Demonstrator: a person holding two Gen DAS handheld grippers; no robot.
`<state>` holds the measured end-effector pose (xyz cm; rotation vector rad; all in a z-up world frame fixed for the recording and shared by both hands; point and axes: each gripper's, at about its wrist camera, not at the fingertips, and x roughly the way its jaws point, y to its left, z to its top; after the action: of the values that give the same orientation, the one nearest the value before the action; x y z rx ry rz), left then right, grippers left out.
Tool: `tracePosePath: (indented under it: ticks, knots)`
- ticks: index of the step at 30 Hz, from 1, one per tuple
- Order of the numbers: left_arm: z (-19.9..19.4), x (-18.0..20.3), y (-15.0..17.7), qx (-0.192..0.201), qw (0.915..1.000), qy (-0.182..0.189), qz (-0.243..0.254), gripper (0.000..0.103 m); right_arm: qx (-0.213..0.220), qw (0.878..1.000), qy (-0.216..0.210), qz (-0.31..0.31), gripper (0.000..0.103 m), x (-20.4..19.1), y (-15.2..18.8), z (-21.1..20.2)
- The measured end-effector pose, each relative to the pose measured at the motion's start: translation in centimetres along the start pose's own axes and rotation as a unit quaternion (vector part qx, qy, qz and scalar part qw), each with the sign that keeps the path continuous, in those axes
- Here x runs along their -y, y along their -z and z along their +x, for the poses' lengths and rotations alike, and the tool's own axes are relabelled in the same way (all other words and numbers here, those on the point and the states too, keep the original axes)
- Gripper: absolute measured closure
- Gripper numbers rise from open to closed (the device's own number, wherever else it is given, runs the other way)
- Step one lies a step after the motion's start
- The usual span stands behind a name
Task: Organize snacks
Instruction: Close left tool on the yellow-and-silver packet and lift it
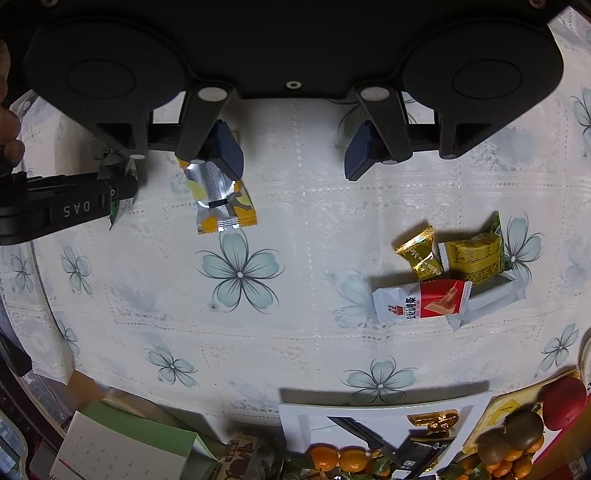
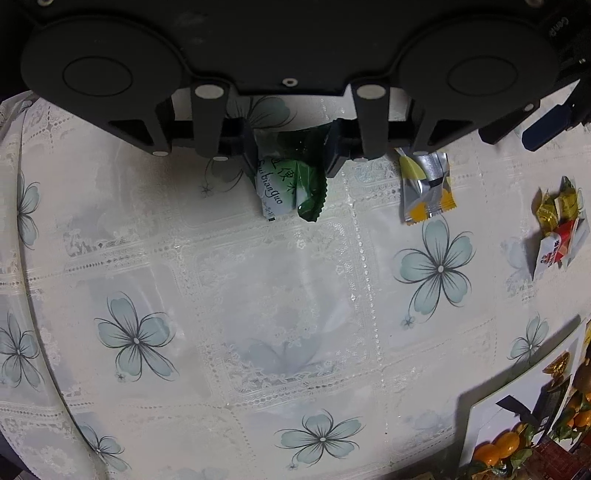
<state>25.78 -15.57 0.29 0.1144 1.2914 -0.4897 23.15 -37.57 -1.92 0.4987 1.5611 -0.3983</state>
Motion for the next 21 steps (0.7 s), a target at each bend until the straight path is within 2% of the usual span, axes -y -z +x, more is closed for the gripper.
tracePosePath:
  ticks: [5,10,15,21]
  knots:
    - [-0.1,1.3,0.3,0.014,0.9999,-0.001,-0.001,0.039,0.021,1.0,-0.008,0.016,0.064,1.1,-0.4,-2.2]
    - [1.2,3.3,-0.1,0.001,0.9999,-0.003,-0.013,0.039,0.043,0.999,0.007,0.024,0.064,2.1,-0.4,-3.6]
    - [2.3,5.7,-1.0,-0.003,0.9998,-0.019,-0.001,0.039,0.043,0.999,-0.006,0.033,0.064,2.8,-0.3,-4.2]
    - [3.9,6.3,-1.6,-0.023,0.999,-0.037,-0.009,0.04,0.062,0.997,-0.008,0.034,0.064,2.8,-0.3,-5.1]
